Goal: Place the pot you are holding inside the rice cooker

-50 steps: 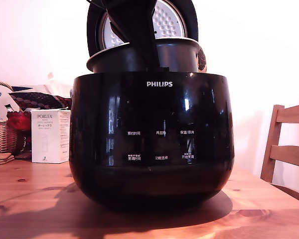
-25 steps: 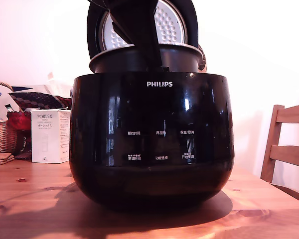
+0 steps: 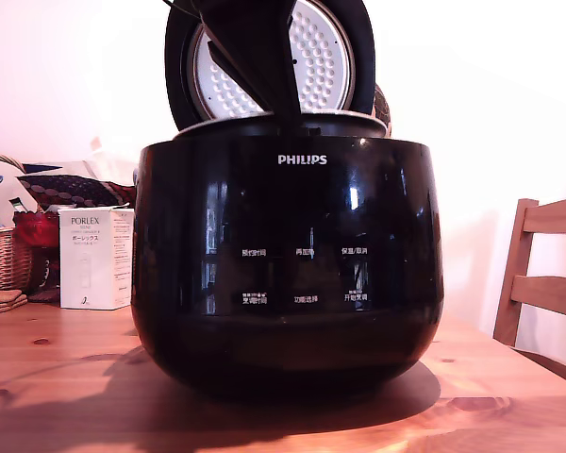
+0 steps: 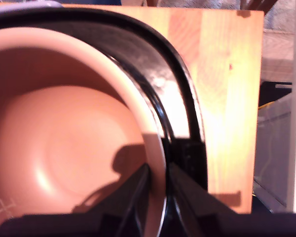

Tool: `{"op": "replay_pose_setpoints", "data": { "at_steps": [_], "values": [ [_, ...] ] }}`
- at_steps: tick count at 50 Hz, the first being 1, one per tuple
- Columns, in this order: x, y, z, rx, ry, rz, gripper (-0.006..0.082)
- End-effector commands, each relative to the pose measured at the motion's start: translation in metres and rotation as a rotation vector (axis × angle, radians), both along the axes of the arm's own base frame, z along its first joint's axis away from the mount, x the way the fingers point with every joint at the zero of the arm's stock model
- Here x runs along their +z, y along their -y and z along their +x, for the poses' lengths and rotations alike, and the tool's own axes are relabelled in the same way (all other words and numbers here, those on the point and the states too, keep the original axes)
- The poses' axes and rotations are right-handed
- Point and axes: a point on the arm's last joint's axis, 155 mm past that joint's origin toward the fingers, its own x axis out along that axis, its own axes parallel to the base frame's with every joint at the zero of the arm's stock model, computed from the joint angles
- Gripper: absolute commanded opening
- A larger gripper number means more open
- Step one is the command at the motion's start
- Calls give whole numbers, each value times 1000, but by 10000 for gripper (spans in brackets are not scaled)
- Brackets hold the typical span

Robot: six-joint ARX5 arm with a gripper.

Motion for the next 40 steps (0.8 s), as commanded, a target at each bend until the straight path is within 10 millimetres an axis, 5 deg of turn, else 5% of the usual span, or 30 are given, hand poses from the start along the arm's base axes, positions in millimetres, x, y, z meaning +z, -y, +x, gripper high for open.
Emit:
{"op": "replay_pose_setpoints", "data": {
  "at_steps": [1,26,40],
  "values": [
    [4,7,-13,-22,-32,-18,127],
    [7,8,-14,9,-62,-41,185],
    [41,21,-12,11,-43,-154,49]
  ]
}}
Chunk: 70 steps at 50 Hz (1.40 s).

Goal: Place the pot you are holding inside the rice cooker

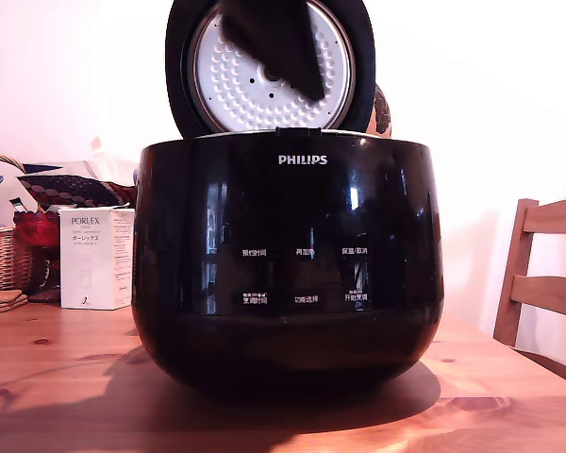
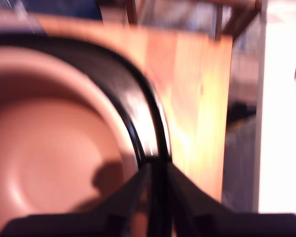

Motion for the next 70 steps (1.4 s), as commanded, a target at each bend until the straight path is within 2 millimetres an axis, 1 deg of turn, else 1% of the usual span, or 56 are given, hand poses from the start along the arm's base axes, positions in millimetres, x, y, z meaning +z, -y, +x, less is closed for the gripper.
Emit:
{"op": "replay_pose_setpoints", "data": {
  "at_steps": [1,8,15,24,33,37,46,52,60,70],
  "values": [
    [21,3,0,1,25,-57,40],
    [31,5,1,-2,33,-84,-22],
    [32,4,4,27,25,-88,-24],
    [35,-1,16,95,39,-87,-24],
    [54,-13,31,149,97,-124,-24],
    [63,-21,39,191,113,-144,-24],
    [85,-49,56,290,169,-170,-24],
    [100,-74,65,381,206,-183,-24],
    [119,-115,77,517,266,-183,-24],
    [139,-169,85,683,347,-159,-24]
  ]
}}
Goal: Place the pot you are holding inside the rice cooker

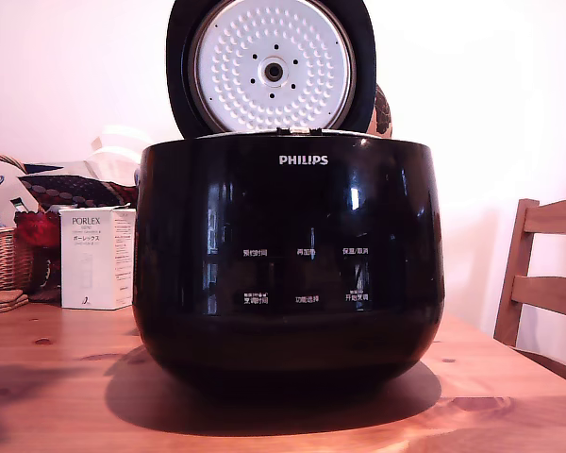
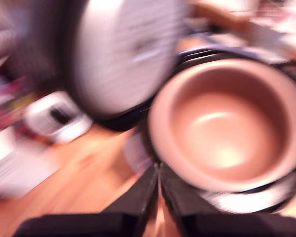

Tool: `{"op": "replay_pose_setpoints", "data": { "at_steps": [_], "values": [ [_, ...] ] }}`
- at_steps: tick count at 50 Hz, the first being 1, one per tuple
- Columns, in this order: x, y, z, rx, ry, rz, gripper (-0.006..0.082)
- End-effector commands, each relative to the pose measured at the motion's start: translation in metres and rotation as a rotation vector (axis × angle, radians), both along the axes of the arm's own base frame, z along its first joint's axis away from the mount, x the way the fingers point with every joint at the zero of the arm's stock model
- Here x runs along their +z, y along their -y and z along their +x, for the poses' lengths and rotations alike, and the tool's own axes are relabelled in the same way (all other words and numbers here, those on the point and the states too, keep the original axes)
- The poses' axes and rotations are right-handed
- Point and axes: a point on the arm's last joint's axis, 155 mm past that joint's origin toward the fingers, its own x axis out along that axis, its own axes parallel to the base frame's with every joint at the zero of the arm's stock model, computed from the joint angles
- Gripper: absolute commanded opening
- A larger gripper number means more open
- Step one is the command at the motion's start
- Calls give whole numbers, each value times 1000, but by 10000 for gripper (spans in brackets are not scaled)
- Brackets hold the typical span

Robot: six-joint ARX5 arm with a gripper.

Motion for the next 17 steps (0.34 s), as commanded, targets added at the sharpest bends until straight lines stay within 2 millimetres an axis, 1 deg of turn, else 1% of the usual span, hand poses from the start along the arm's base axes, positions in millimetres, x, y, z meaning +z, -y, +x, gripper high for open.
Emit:
{"op": "replay_pose_setpoints", "data": {
  "at_steps": [1,6,10,14,17],
  "values": [
    [10,-17,0,56,28,-10,-24],
    [20,-43,3,141,65,0,-24],
    [28,-60,4,198,90,-2,-24],
    [33,-72,4,232,107,-6,-24],
    [35,-77,3,247,113,-8,-24]
  ]
}}
